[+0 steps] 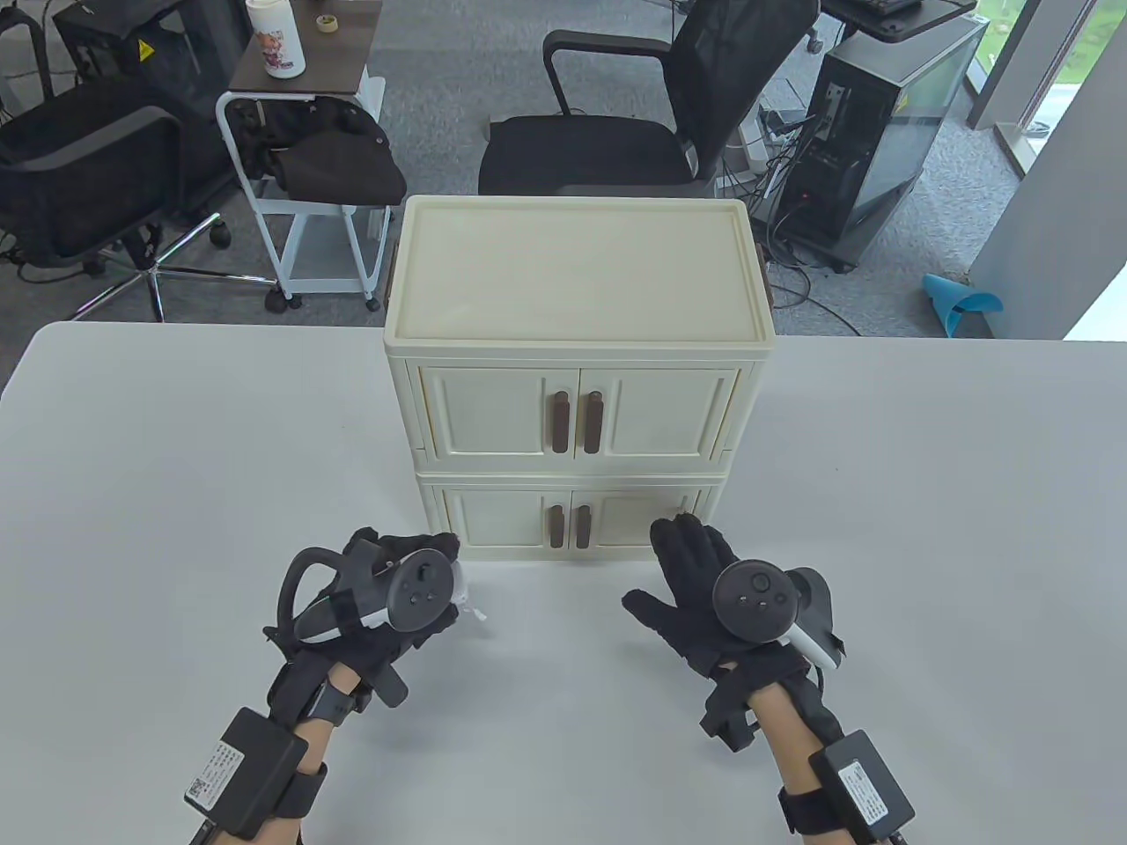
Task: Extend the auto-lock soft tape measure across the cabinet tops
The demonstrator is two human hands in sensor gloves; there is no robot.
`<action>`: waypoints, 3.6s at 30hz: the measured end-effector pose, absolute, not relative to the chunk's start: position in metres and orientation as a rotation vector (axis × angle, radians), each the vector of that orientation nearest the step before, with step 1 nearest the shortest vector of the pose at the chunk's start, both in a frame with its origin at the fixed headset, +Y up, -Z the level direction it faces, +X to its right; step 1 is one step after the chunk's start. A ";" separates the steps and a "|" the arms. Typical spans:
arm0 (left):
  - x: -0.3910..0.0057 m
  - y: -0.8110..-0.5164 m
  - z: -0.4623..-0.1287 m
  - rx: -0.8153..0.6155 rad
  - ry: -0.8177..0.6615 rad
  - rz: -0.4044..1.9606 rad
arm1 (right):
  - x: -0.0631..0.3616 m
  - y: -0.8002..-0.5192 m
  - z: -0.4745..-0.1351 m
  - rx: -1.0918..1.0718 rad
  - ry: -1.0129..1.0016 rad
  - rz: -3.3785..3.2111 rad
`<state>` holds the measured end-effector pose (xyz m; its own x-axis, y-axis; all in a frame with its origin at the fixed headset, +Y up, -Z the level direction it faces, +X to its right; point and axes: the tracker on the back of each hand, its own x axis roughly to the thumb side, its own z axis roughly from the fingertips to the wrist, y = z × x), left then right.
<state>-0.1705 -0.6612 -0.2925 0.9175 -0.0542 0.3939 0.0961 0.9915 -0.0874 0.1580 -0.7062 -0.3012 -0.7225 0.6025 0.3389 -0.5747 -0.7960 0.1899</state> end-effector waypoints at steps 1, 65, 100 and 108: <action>-0.162 -0.657 -0.291 -0.089 -0.417 -0.081 | 0.156 -0.702 -0.303 0.517 0.119 2.383; -0.093 -0.651 -0.274 0.155 -0.548 0.255 | 0.135 -0.695 -0.308 0.364 0.363 1.691; -0.193 -0.502 -0.296 0.460 -0.238 0.225 | 0.229 -0.536 -0.339 0.339 -0.010 1.745; -0.200 -0.498 -0.302 0.486 -0.173 0.195 | 0.238 -0.522 -0.344 0.336 -0.064 1.735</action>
<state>-0.2001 -0.4984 -0.3021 0.9670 0.1438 0.2104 -0.2258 0.8663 0.4455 0.2377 -0.5221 -0.3445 -0.1535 0.9538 0.2583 -0.9702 -0.1951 0.1438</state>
